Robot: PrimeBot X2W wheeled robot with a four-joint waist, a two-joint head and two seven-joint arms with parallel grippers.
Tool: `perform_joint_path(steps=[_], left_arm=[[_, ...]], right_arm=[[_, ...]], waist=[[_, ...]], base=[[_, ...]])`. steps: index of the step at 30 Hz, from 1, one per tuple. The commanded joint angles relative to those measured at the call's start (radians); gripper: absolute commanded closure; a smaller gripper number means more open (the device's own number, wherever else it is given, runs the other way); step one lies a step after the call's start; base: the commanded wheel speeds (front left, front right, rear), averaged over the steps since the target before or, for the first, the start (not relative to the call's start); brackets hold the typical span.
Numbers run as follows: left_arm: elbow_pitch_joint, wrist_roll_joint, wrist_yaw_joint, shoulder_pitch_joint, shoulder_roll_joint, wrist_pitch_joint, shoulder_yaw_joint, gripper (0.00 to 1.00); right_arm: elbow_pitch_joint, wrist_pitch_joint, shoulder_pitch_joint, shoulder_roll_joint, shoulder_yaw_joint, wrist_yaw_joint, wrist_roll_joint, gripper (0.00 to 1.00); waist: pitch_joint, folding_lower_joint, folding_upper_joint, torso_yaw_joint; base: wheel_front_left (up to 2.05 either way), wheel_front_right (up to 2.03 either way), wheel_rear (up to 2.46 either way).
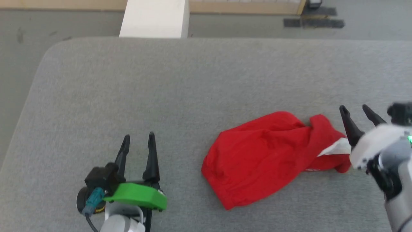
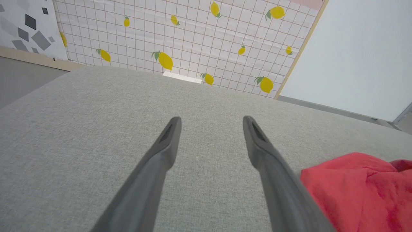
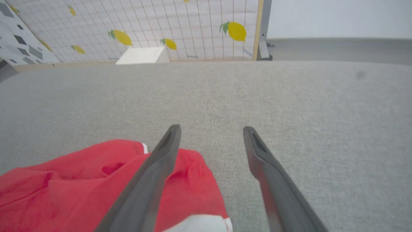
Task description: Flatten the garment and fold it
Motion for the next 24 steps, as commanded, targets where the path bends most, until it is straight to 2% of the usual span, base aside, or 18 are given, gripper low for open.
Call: perform_joint_path(steps=[1, 5, 6, 7, 11, 16, 21, 24], left_arm=[[0.001, 0.014, -0.006, 0.016, -0.002, -0.004, 0.006, 0.00], [0.001, 0.015, -0.018, 0.038, -0.002, -0.004, 0.005, 0.00], [0.004, 0.014, -0.023, 0.044, -0.002, -0.004, -0.001, 0.00], [0.023, 0.019, -0.043, 0.056, -0.002, -0.004, -0.027, 0.00], [0.067, 0.023, -0.095, 0.076, 0.002, 0.034, -0.097, 0.00], [0.100, -0.026, -0.156, 0.105, 0.032, 0.218, -0.211, 0.00], [0.094, -0.129, -0.170, 0.117, 0.047, 0.392, -0.276, 0.00], [0.092, -0.170, -0.171, 0.109, 0.046, 0.454, -0.280, 0.00]], right_arm=[[-0.046, -0.044, 0.045, 0.008, -0.011, -0.002, -0.021, 0.00], [-0.200, -0.152, 0.181, 0.059, -0.053, -0.002, -0.083, 0.00], [-0.248, -0.178, 0.229, 0.080, -0.067, -0.002, -0.110, 0.00], [-0.320, -0.214, 0.325, 0.128, -0.086, -0.002, -0.156, 0.00], [-0.372, -0.217, 0.420, 0.194, -0.096, -0.002, -0.182, 0.00], [-0.405, -0.195, 0.458, 0.223, -0.097, -0.002, -0.197, 0.00], [-0.440, -0.184, 0.465, 0.234, -0.119, -0.002, -0.209, 0.00], [-0.448, -0.179, 0.465, 0.237, -0.121, -0.002, -0.213, 0.00]], waist=[[-0.064, -0.0001, -0.0001, -0.053], [-0.104, -0.0001, -0.0001, -0.075], [-0.115, -0.0001, -0.0001, -0.078], [-0.140, -0.0001, -0.0001, -0.081], [-0.156, -0.0001, -0.0001, -0.089], [-0.164, -0.0001, -0.0001, -0.095], [-0.163, -0.0001, -0.0001, -0.094], [-0.160, -0.0001, -0.0001, -0.099]], base=[[0.00, 0.00, 0.00], [0.00, 0.00, 0.00], [0.00, 0.00, 0.00], [0.00, 0.00, 0.00], [0.00, 0.00, 0.00], [0.00, 0.00, 0.00], [0.00, 0.00, 0.00], [0.00, 0.00, 0.00]])
